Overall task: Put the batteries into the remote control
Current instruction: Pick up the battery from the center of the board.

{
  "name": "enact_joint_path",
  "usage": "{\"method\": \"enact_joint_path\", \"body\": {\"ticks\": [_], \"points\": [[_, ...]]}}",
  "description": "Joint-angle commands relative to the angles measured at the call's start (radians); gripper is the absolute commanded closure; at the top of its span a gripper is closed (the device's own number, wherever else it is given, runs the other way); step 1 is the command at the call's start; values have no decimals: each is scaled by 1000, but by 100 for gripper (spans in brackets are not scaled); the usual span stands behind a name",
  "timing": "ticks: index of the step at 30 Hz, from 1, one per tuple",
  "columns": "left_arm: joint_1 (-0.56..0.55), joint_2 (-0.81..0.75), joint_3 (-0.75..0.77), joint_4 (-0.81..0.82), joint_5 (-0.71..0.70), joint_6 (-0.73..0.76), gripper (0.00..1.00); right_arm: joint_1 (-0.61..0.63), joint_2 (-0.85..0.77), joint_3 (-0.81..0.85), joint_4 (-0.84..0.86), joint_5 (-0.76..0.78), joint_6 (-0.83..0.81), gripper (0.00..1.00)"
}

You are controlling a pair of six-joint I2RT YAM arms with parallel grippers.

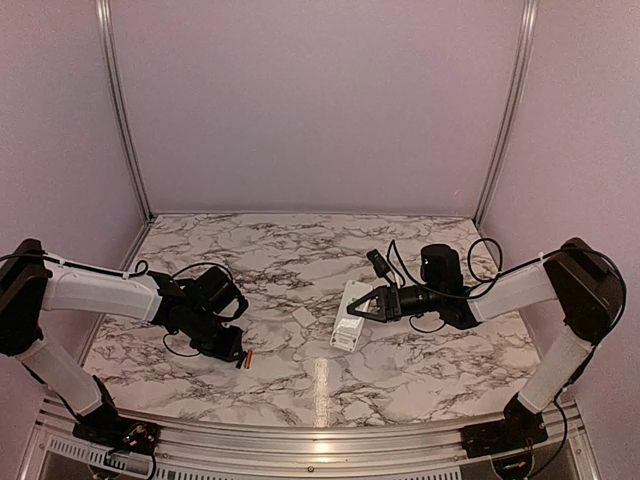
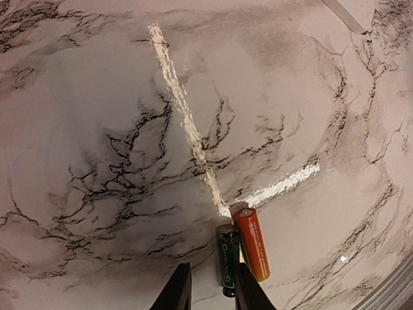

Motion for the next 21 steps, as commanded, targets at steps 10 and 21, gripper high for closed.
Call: {"method": "enact_joint_path", "body": {"ticks": [10,21], "points": [[-17,52,34,-30,-21,10,78,3,-17,26,-4,-8,-12,100],[-17,65,50,-120,-129,31,88,3,-5,34,-20,-11,-11,100]]}}
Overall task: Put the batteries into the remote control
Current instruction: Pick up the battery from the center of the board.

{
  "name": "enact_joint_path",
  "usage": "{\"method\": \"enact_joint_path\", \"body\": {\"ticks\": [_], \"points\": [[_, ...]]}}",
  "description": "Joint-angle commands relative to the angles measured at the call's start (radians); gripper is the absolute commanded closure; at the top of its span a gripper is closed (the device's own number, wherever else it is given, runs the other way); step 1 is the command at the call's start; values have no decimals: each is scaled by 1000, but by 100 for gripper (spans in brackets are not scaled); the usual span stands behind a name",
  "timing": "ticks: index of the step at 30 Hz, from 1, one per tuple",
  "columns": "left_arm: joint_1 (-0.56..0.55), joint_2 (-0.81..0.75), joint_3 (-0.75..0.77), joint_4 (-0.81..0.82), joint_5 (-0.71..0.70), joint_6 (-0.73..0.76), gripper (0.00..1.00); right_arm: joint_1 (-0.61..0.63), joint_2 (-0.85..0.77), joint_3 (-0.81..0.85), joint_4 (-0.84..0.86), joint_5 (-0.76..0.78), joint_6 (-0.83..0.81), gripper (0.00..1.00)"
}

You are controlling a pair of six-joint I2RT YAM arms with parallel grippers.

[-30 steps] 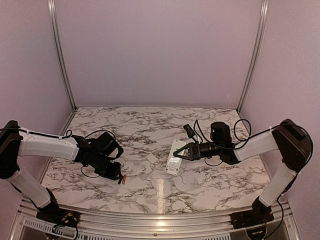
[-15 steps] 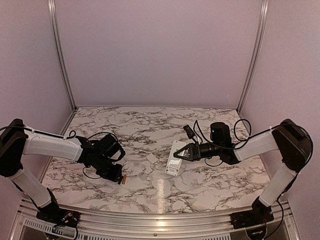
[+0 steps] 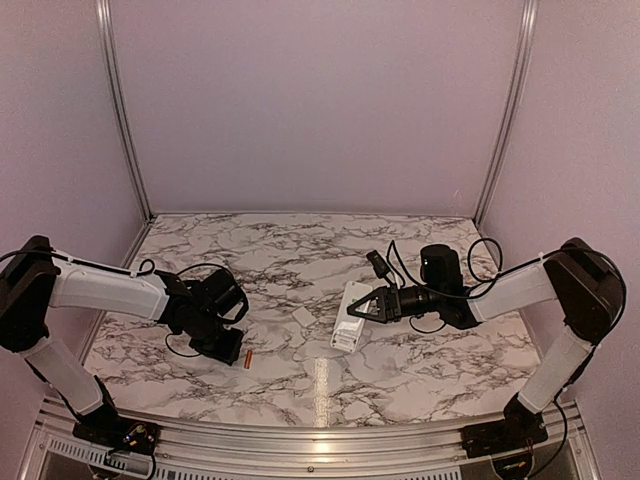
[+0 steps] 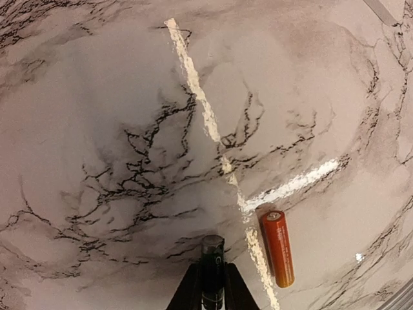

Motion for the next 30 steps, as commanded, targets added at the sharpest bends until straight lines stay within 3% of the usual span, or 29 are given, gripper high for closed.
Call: {"method": "enact_joint_path", "body": {"ticks": [1,12,21,30], "points": [[-3,17,22,-87,-85,27,88,3,-1,34,-11,-10,-8,100],[-8,39,22,-116,-90,105,83,4,34,21,-37,-56,110,100],[-11,25,88,-142,-125,148,98,32,25,27,-158,-74,133,100],[-148,-62,273,-191,-118,365,100,89,46,36,-169,-127,204,100]]}}
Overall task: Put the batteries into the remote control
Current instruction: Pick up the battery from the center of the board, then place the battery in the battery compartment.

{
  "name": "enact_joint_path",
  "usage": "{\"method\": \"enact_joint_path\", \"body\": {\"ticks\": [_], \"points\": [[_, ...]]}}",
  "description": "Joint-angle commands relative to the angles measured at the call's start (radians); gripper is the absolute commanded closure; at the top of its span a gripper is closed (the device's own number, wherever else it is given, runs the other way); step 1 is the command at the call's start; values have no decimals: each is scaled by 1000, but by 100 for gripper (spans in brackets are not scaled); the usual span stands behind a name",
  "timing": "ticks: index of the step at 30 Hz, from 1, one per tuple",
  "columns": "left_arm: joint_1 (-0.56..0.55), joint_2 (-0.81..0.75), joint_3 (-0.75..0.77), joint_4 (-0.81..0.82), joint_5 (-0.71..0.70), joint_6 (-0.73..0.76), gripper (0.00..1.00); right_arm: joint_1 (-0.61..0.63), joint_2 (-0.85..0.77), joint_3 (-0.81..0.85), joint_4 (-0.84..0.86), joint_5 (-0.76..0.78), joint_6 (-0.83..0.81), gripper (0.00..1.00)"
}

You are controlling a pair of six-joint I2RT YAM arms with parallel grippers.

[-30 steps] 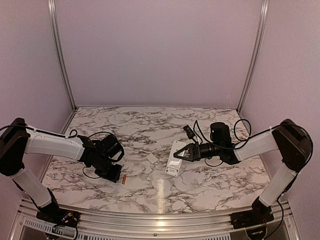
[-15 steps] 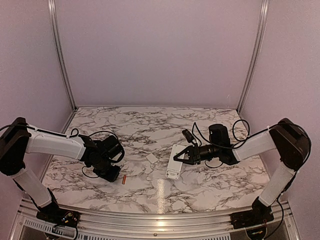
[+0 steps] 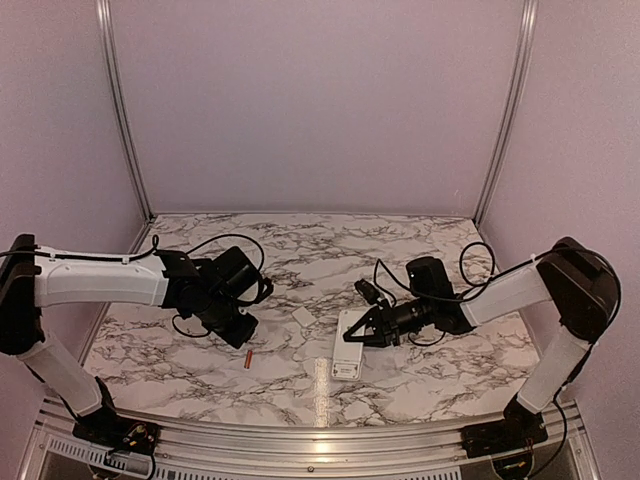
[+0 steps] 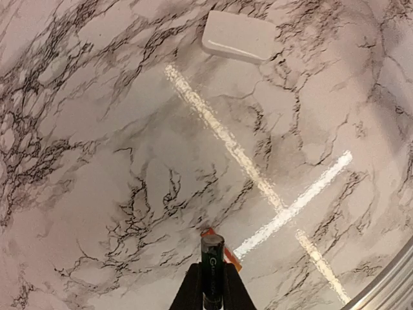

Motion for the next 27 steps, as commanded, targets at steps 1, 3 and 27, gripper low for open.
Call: {"method": "enact_joint_path", "body": {"ticks": [1,3,27], "points": [[-101,-44,106,-47,15,158,100,40,19,34,16,-45,70,100],[-146,-40,143,-60,40,199,100,54,26,29,45,-52,104,100],[-491,234,443,-277,-123,364,100,181,190,-29,505,16,393,100]]}}
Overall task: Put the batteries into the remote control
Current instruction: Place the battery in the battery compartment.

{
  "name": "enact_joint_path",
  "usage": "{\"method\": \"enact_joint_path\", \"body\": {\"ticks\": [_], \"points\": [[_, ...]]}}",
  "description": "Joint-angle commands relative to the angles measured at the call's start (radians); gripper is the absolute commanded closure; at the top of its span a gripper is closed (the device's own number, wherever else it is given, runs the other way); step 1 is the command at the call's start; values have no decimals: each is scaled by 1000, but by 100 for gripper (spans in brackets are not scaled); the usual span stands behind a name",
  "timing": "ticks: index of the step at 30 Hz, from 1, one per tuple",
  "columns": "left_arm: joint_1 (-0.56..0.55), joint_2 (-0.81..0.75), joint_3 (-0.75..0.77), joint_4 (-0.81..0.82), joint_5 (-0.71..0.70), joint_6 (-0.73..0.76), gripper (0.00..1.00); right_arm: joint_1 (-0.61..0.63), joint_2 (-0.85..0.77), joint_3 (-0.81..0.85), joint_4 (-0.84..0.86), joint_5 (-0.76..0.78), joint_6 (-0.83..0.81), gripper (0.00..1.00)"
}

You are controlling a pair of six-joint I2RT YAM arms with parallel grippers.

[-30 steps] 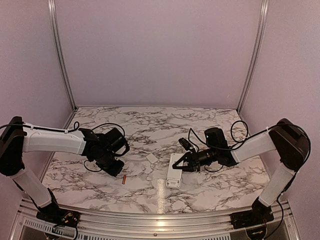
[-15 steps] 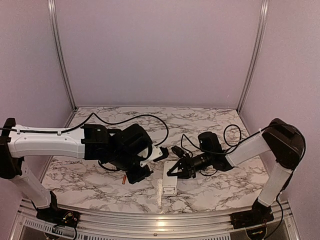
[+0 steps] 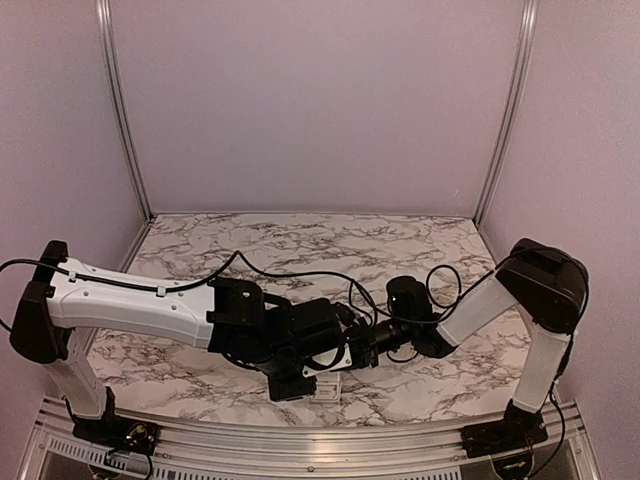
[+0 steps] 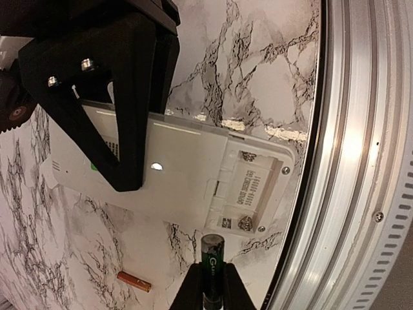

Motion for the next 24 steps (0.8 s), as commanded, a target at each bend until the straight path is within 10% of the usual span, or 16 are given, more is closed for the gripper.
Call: {"method": "enact_joint_path", "body": {"ticks": [1,24], "points": [[-24,40,46,-54,-71,14,100,17,19,-10,120,37,53,100],[-65,115,92,-65,-157,36,99,75,95,-21,393,60,267,100]]}}
